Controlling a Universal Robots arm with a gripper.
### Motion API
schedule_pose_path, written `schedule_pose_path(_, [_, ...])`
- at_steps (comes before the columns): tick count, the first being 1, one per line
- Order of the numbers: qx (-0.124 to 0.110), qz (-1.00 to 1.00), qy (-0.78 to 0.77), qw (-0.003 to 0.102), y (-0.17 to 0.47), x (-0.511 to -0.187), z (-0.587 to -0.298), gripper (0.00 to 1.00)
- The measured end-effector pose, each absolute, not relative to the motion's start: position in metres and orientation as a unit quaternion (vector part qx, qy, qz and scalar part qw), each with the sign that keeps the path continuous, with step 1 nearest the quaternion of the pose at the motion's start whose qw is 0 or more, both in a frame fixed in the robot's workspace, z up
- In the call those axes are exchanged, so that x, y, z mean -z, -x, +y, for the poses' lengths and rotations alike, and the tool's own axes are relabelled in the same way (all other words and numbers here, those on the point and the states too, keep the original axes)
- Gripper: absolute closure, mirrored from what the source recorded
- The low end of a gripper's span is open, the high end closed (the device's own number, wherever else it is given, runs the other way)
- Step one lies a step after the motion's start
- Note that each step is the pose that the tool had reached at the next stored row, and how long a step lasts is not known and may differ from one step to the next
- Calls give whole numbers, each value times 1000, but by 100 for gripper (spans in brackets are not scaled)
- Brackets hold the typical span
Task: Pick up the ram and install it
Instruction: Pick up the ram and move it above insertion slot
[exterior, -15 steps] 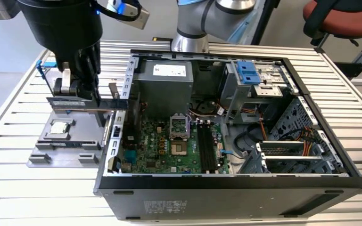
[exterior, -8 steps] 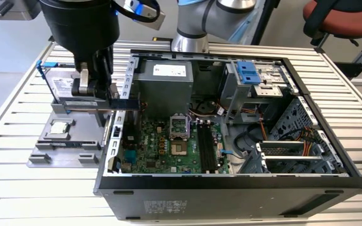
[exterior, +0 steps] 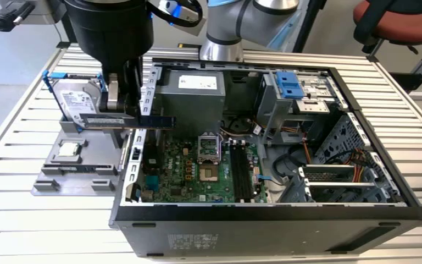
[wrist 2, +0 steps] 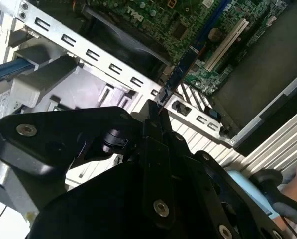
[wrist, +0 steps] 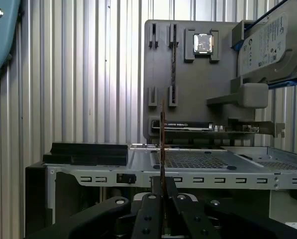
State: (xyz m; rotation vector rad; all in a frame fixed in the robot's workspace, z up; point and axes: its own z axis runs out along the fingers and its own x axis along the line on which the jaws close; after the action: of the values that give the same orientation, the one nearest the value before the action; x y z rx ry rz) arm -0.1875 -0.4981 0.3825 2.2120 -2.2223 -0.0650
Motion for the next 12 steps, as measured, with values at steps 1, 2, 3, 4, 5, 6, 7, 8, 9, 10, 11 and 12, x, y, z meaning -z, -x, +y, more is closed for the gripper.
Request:
schedule_pose_path(1, [21, -709, -705, 3, 186, -383, -498, 100])
schedule_pose_path(2, [21, -709, -705, 3, 185, -383, -498, 100])
schedule_pose_path(3, [21, -709, -705, 3, 184, -383, -498, 100])
schedule_pose_path(4, [21, -709, -705, 3, 182, -382, -498, 100])
schedule_pose_path(5, [21, -709, -705, 3, 181, -383, -498, 100])
schedule_pose_path(6, [21, -709, -705, 3, 180, -383, -498, 100])
schedule_pose_path(7, [21, -709, -705, 3, 180, -383, -498, 100])
schedule_pose_path(8, [21, -709, -705, 3, 179, -383, -498, 100])
schedule_pose_path(9, [21, -709, -705, 3, 177, -383, -498, 100])
schedule_pose_path(10, [21, -709, -705, 3, 176, -383, -498, 100])
schedule_pose_path(11, [21, -709, -705, 3, 174, -383, -498, 100])
schedule_pose_path(12, [21, -709, -705, 3, 172, -383, -498, 100])
